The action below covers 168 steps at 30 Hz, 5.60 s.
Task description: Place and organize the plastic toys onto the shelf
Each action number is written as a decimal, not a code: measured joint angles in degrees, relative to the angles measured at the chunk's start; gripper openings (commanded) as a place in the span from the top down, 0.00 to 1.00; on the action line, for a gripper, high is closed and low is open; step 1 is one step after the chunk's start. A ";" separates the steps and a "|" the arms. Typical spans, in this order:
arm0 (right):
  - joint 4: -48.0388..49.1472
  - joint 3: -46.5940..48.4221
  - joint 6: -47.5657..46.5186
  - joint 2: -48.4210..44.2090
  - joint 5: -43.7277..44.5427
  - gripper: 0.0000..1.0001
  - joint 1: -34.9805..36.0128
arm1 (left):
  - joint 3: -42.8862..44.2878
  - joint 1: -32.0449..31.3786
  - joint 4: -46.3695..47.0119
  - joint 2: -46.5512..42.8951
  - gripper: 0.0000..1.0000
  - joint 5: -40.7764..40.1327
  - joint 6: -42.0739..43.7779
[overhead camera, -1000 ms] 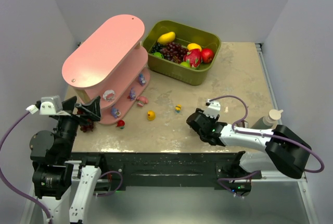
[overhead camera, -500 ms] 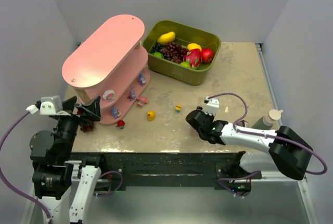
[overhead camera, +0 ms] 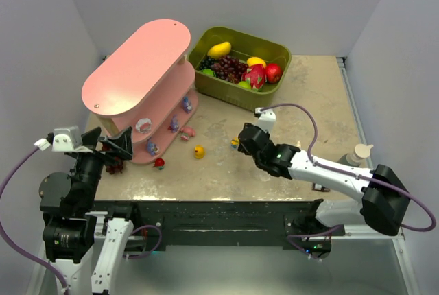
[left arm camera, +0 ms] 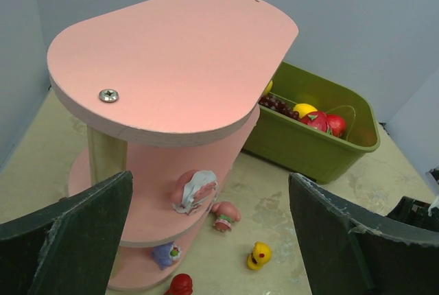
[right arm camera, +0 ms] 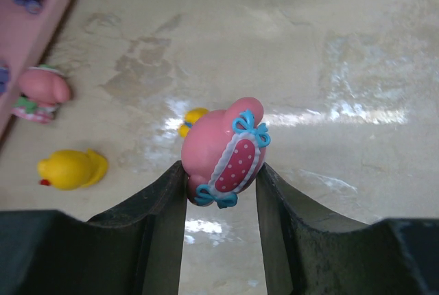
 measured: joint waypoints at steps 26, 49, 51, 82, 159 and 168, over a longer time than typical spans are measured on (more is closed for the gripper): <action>-2.84 49.46 -5.84 30.38 -3.45 0.91 10.05 | 3.04 0.00 -3.41 4.20 0.00 -7.56 0.02; -11.13 68.08 -1.42 44.63 3.34 0.90 12.48 | 3.15 0.00 -3.34 4.42 0.01 -9.99 0.02; -11.26 68.91 -1.42 44.94 3.50 0.89 12.55 | 3.15 0.00 -3.34 4.42 0.01 -10.10 0.02; -16.65 79.73 0.09 52.17 5.29 0.48 11.61 | 3.13 0.00 -3.43 4.15 0.01 -11.15 0.07; 1.55 58.36 -5.92 40.48 -1.97 0.99 11.41 | 3.13 0.00 -3.58 3.76 0.00 -12.41 0.55; 1.42 62.34 -6.16 41.86 -2.05 1.00 11.41 | 3.13 0.00 -3.58 3.76 0.01 -12.44 0.55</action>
